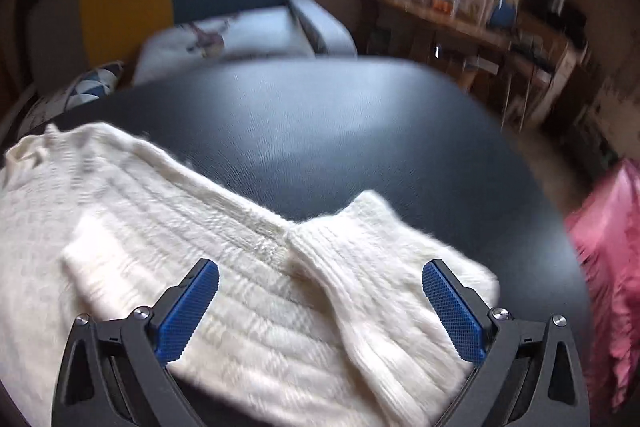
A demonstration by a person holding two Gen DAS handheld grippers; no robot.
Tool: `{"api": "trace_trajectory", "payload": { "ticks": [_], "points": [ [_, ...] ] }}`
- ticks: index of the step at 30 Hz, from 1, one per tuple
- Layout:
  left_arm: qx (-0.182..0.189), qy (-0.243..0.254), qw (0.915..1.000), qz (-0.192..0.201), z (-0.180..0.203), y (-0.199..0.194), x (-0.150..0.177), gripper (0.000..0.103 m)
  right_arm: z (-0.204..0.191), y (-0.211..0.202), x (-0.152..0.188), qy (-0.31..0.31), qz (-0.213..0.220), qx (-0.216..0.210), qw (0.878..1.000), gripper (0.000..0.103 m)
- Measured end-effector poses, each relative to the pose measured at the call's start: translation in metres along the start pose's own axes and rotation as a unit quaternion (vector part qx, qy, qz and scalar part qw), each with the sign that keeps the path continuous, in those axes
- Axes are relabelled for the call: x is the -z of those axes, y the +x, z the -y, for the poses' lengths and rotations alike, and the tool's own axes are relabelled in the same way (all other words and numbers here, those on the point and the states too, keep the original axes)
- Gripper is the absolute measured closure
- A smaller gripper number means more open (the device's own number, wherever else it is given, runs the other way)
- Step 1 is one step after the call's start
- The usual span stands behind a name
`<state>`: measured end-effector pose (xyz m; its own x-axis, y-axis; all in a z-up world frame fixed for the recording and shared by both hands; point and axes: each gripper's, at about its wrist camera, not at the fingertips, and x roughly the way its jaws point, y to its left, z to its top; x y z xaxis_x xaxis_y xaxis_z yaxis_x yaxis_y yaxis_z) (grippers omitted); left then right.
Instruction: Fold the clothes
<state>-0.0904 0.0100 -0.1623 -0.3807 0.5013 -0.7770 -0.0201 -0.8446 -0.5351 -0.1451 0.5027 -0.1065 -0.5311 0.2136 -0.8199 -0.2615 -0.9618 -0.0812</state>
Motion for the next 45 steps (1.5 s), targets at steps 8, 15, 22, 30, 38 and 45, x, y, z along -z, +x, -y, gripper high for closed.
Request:
{"api": "trace_trajectory", "payload": {
  "ticks": [8, 15, 22, 30, 38, 45],
  "points": [
    [0.027, -0.013, 0.9995, 0.002, -0.010, -0.002, 0.001, 0.082, 0.053, -0.019, -0.001, 0.103, 0.034, 0.011, 0.994, 0.095],
    [0.021, -0.008, 0.9997, 0.001, -0.007, -0.001, 0.000, 0.082, 0.125, -0.072, 0.046, 0.195, 0.071, 0.022, 0.978, 0.095],
    [0.015, -0.003, 0.9999, 0.000, -0.004, 0.000, -0.001, 0.082, 0.185, -0.065, 0.100, 0.301, 0.034, 0.030, 0.952, 0.095],
    [-0.002, 0.007, 1.0000, -0.004, 0.003, 0.002, -0.002, 0.082, 0.190, -0.109, 0.108, 0.299, 0.089, -0.003, 0.950, 0.063],
    [-0.016, 0.016, 0.9997, -0.011, 0.006, 0.005, -0.006, 0.082, 0.145, -0.098, 0.070, 0.214, 0.064, -0.091, 0.971, 0.009],
    [-0.048, 0.085, 0.9944, -0.040, 0.047, 0.010, -0.032, 0.081, 0.150, -0.051, 0.083, 0.223, -0.007, -0.048, 0.974, 0.012]
  ]
}}
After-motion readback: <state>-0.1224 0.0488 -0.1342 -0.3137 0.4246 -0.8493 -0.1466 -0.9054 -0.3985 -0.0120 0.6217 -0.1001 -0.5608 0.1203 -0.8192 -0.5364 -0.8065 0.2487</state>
